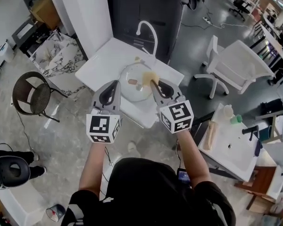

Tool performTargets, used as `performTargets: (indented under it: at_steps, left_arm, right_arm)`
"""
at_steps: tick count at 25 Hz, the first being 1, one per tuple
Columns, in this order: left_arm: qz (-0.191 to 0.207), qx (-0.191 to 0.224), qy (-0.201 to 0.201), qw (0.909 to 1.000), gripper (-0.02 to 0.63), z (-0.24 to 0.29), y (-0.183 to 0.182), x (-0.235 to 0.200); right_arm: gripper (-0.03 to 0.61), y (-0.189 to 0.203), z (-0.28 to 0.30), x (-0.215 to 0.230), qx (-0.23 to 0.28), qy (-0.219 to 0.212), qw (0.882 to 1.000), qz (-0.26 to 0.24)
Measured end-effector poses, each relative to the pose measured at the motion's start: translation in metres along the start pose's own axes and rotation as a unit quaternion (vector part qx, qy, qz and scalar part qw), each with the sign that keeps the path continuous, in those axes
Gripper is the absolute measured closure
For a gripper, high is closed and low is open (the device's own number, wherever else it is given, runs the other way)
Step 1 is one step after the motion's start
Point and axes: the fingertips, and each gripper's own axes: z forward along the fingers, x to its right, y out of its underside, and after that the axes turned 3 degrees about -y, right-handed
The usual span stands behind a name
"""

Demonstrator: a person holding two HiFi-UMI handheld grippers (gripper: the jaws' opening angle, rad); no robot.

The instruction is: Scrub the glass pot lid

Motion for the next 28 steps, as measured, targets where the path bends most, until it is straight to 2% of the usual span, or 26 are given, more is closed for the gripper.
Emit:
performTargets:
  at_steps: [11,13,16,19,23,28]
  left_arm:
    - [-0.001,-0.017,0.028,0.9994,0.607,0.070,0.030,-0.069]
    - [-0.012,-0.022,0.034,0.9991,0.607,0.077,0.038,-0.079]
    - [-0.027,-0.033,0.045,0.9981,0.607,0.088,0.052,-0.084]
    - [-0.021,-0.048,0.053,0.9972,0.607,0.097,0.068,-0.084]
    - [-0.033,-0.061,0.074,0.9949,0.607,0.108,0.081,-0.080]
    - [-0.029,-0.078,0.077,0.9936,0.607,0.129,0.096,-0.079]
  right_arm:
    - [0.552,0.011,0.095,0.021,-0.029,0.015,0.999,0.000]
    - [0.552,0.017,0.104,0.023,-0.037,0.019,0.999,0.000]
    - [0.552,0.027,0.114,0.031,-0.050,0.026,0.998,0.001]
    - [0.551,0.037,0.124,0.037,-0.060,0.029,0.998,0.004]
    - [0.551,0.047,0.137,0.044,-0.071,0.023,0.997,0.002]
    - [0.551,0.063,0.153,0.058,-0.087,0.012,0.996,0.006]
